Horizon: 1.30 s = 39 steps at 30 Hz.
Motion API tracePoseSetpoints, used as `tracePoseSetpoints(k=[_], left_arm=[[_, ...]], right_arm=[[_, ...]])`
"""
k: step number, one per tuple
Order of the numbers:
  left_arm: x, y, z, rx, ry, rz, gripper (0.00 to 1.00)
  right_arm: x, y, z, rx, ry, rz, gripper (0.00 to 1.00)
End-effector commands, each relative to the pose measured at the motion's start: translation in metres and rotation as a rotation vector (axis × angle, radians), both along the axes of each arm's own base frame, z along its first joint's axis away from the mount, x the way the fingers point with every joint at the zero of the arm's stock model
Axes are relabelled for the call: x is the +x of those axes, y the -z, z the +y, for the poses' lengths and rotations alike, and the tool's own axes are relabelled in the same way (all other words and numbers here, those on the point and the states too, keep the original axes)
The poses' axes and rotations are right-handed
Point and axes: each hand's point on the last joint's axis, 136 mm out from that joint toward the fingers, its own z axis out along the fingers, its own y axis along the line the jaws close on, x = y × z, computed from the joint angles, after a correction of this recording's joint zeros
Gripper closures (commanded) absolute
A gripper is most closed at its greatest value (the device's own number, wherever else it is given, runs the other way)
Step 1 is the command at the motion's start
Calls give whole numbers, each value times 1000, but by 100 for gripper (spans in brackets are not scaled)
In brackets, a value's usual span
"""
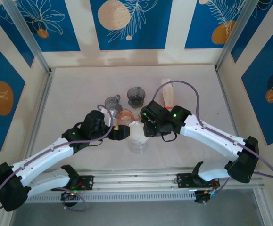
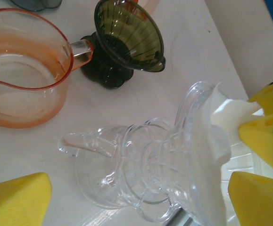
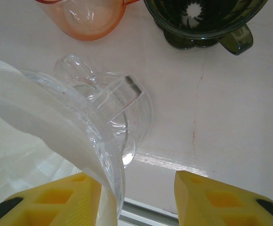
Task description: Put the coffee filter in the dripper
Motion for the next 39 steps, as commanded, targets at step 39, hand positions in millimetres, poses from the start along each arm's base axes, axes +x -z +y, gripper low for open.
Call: tracePoseSetpoints(k=[39], left_arm=[[0, 12, 2, 1, 7, 32, 18]], right_arm=[[2, 36, 31, -40, -87, 118, 37]])
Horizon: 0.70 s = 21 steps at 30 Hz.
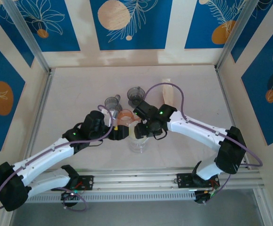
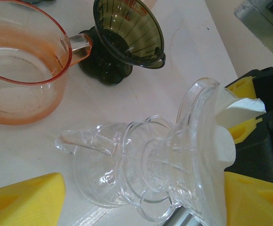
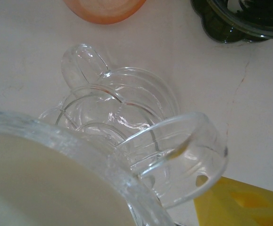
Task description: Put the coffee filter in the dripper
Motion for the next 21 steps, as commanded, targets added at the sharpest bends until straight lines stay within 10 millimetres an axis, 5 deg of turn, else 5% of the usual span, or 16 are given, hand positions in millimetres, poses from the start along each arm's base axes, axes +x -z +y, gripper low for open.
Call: tracePoseSetpoints(k=[1, 21], left_arm=[[1, 5, 2, 2, 0, 9, 17], [0, 0, 1, -22, 4, 16, 17]], right_arm=[[-3, 0, 0, -19, -14, 16, 37], [-5, 24, -4, -112, -22, 35, 38]])
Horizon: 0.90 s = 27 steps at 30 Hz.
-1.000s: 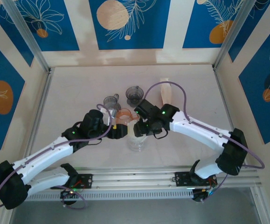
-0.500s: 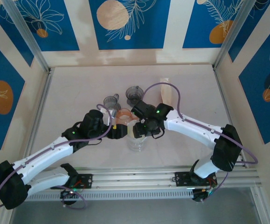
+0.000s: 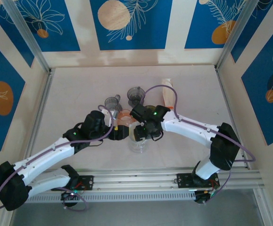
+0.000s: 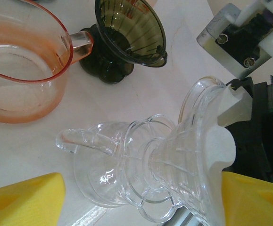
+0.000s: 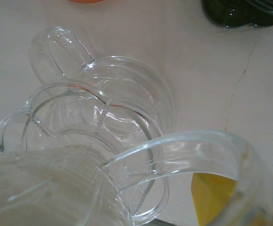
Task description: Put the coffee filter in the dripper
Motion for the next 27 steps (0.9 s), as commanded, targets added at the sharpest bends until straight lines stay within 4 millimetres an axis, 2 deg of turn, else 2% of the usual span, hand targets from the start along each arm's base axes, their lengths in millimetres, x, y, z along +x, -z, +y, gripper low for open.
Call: tracePoseSetpoints(k=[1, 8, 14, 21, 24, 27], left_arm=[[-1, -4, 1, -28, 3, 5, 17], [1, -15, 1, -59, 2, -30, 13], [0, -10, -3, -52, 25, -17, 11], [0, -6, -5, -42, 39, -4, 13], [0, -5, -2, -17, 30, -10, 20], [0, -5, 1, -4, 25, -16, 22]], right_arm=[[-2, 3, -4, -37, -9, 2, 38], [-2, 9, -6, -53, -3, 6, 38], [-2, 12, -7, -62, 2, 10, 38], [-2, 13, -8, -66, 4, 10, 38], [-2, 11, -7, -60, 7, 9, 38], [-2, 11, -6, -57, 6, 10, 38]])
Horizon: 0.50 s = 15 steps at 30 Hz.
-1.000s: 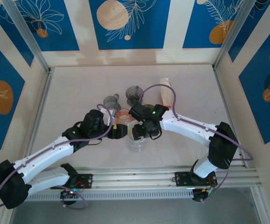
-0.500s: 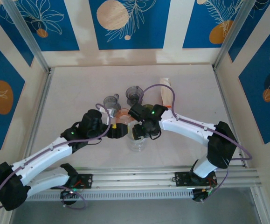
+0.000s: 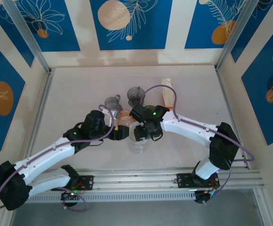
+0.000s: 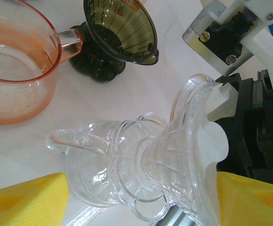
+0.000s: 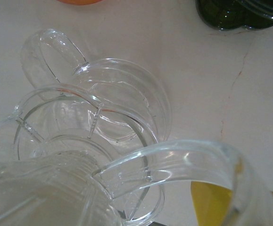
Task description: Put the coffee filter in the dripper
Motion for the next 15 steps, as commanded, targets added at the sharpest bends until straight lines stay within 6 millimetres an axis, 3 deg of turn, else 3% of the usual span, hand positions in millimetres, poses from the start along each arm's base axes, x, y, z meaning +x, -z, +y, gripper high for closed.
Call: tracePoseSetpoints(k=[1, 9, 15], left_arm=[[2, -4, 5, 18, -5, -22, 22], [0, -29, -1, -44, 36, -87, 13], [-3, -24, -9, -19, 81, -81, 13]], right_arm=[[-4, 8, -5, -41, 3, 16, 38], [-4, 7, -4, -36, 4, 15, 38], [-4, 7, -3, -30, 7, 19, 38]])
